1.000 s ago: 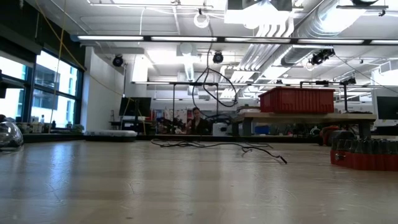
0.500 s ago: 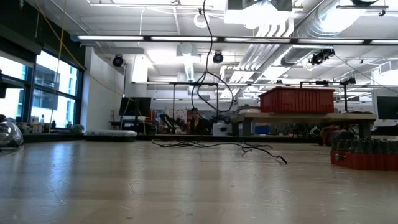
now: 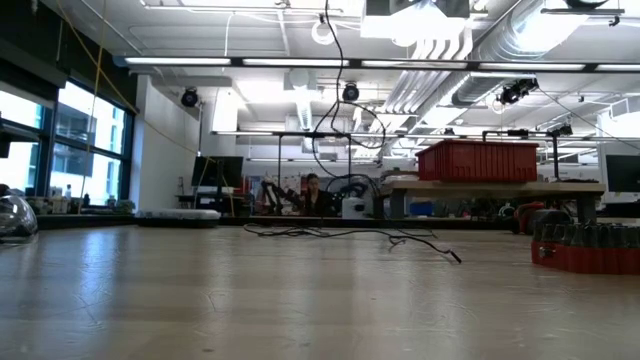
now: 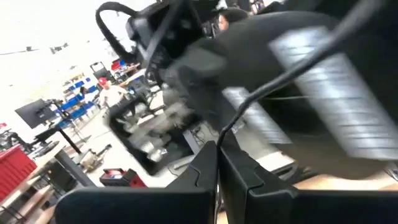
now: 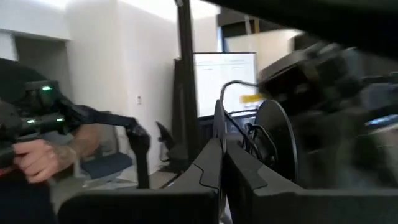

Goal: Coil cords
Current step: Coil the black wire into the spool

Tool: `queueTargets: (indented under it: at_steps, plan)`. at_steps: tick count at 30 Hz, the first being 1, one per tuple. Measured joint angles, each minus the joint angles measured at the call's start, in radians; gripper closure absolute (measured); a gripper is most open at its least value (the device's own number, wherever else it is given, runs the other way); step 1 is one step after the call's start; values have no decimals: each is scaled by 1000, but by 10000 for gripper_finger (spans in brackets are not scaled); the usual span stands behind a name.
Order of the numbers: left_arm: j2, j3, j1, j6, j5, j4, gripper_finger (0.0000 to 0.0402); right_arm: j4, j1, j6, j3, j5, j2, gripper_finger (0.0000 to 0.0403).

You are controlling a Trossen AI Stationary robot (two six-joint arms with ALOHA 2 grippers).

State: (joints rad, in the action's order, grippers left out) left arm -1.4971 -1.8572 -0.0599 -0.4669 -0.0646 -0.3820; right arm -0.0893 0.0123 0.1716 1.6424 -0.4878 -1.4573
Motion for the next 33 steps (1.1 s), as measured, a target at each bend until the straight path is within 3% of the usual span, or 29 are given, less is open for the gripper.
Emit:
queueTargets:
  at_steps: [15, 19, 33]
  plan:
    - [-34, 0, -8, -8, -11, 1, 401, 33, 69, -66, 0, 30, 39, 403]
    - [-27, 2, -21, -66, -85, 9, 401, 79, 79, -64, 0, 27, 66, 403]
    - [31, 2, -30, -165, -200, 29, 401, 225, 89, -61, 2, 53, 116, 403]
